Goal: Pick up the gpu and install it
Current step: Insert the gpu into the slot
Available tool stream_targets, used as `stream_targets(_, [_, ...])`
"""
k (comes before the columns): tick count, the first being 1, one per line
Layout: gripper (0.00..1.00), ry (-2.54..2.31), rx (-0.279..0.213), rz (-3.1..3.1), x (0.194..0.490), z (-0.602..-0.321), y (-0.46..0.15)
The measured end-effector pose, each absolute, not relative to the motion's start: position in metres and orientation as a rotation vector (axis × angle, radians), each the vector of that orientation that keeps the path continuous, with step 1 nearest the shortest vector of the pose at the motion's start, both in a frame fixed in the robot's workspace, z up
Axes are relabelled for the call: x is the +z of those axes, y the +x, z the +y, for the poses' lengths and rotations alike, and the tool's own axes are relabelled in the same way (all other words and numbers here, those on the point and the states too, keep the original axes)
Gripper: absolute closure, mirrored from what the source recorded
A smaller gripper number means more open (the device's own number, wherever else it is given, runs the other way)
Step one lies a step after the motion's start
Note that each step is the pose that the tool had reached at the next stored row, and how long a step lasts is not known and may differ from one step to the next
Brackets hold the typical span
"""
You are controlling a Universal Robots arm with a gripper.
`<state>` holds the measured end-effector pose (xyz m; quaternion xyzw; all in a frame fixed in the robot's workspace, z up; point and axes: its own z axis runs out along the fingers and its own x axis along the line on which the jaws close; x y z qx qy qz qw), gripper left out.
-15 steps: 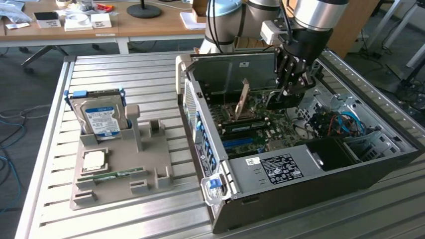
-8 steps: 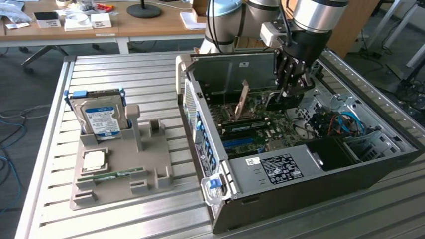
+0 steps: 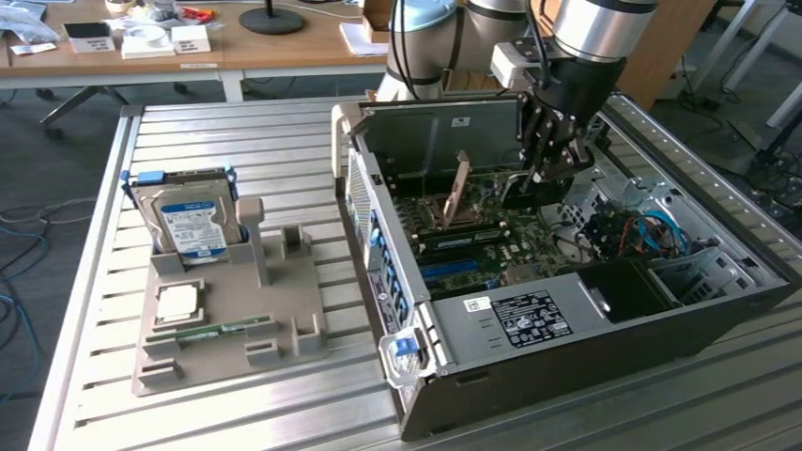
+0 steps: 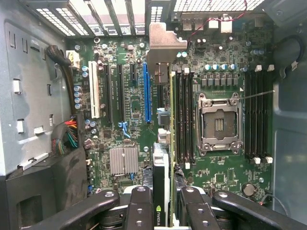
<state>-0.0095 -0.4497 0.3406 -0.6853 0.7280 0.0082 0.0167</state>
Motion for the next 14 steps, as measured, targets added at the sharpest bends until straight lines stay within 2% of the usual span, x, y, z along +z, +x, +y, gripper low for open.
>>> stream_targets(14, [0.73,-2.13,0.026,2.263,0.3349,-0.4494,-0.0177])
